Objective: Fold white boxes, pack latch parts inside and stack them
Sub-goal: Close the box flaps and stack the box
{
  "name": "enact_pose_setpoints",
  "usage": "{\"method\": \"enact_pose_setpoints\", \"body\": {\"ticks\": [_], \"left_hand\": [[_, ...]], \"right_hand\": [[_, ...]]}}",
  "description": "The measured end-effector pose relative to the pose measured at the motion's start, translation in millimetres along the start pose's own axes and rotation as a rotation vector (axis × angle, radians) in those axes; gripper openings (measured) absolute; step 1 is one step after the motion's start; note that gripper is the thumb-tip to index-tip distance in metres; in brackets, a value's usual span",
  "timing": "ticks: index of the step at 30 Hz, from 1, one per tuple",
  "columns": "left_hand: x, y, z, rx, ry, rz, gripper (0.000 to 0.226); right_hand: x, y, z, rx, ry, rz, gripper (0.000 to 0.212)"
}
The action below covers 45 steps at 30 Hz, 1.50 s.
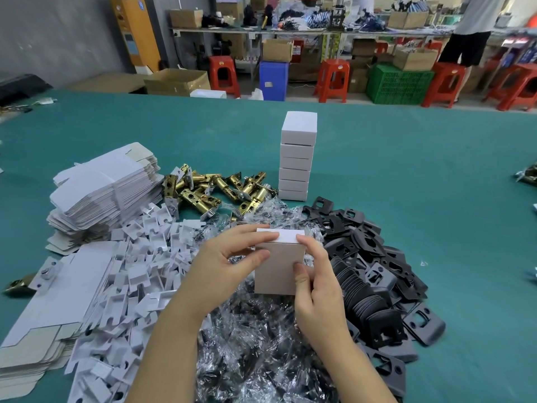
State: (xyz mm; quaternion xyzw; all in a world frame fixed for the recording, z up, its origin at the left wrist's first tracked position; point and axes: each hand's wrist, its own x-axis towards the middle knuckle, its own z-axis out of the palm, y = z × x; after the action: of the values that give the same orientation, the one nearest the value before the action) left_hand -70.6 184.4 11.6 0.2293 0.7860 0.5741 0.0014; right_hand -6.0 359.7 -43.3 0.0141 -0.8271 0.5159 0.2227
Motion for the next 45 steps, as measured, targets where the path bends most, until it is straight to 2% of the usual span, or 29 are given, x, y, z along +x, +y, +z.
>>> {"method": "enact_pose_setpoints", "body": {"ticks": [4, 7, 12, 16, 19, 20, 23, 25, 26, 28, 30, 32, 34, 37, 40, 45], "left_hand": [[-0.2, -0.6, -1.7, 0.071, -0.054, -0.015, 0.042], [-1.0, 0.0, -3.0, 0.148, -0.079, -0.007, 0.047], [-2.1, 4.0, 7.6, 0.173, -0.152, -0.113, 0.069], [-1.4, 0.0, 8.1, 0.089, -0.114, -0.174, 0.065], [-1.0, 3.7, 9.3, 0.052, -0.068, -0.161, 0.051], [-0.8, 5.9, 9.9, 0.046, -0.054, -0.137, 0.05], [-1.3, 14.3, 11.8, 0.0, -0.007, -0.038, 0.057], [-2.9, 18.8, 14.5, 0.009, 0.012, 0.058, 0.064], [-3.7, 20.4, 16.4, 0.025, 0.021, 0.103, 0.067], [-4.5, 23.1, 21.3, 0.056, 0.026, 0.161, 0.07], [-5.1, 25.1, 28.1, 0.103, 0.012, 0.214, 0.069], [-5.0, 23.3, 36.3, 0.153, -0.004, 0.24, 0.069], [-2.2, 16.7, 42.7, 0.212, -0.01, 0.176, 0.074], [2.7, -1.7, 42.7, 0.309, 0.023, -0.049, 0.078], [6.5, -19.9, 39.3, 0.402, 0.089, -0.206, 0.072], [7.9, -33.2, 44.0, 0.468, 0.122, -0.243, 0.061]], "right_hand": [[-0.1, -0.1, -1.8, -0.013, 0.002, 0.01, 0.056], [0.1, -1.9, -2.8, 0.0, 0.015, 0.001, 0.047], [-0.2, -6.2, -4.6, 0.0, -0.014, -0.013, 0.067], [-0.3, -10.7, -8.2, -0.008, -0.021, 0.004, 0.062], [3.4, -23.5, -14.4, 0.036, 0.011, 0.126, 0.042], [5.1, -28.9, -19.2, 0.039, 0.037, 0.174, 0.044], [9.3, -43.6, -40.6, 0.055, 0.085, 0.337, 0.065], [13.9, -55.2, -50.8, 0.229, -0.027, 0.512, 0.083], [17.1, -61.0, -53.6, 0.348, -0.088, 0.59, 0.081], [24.3, -64.6, -55.8, 0.511, -0.125, 0.678, 0.063], [31.2, -61.4, -56.5, 0.575, -0.081, 0.689, 0.037], [38.8, -54.3, -55.8, 0.64, -0.019, 0.695, 0.025], [50.5, -46.5, -58.9, 0.681, 0.044, 0.7, 0.024], [79.9, -31.8, -69.7, 0.668, 0.191, 0.678, 0.022], [120.8, -11.0, -74.6, 0.561, 0.285, 0.676, 0.034], [187.4, 38.5, -67.7, 0.345, 0.283, 0.728, 0.03]]}}
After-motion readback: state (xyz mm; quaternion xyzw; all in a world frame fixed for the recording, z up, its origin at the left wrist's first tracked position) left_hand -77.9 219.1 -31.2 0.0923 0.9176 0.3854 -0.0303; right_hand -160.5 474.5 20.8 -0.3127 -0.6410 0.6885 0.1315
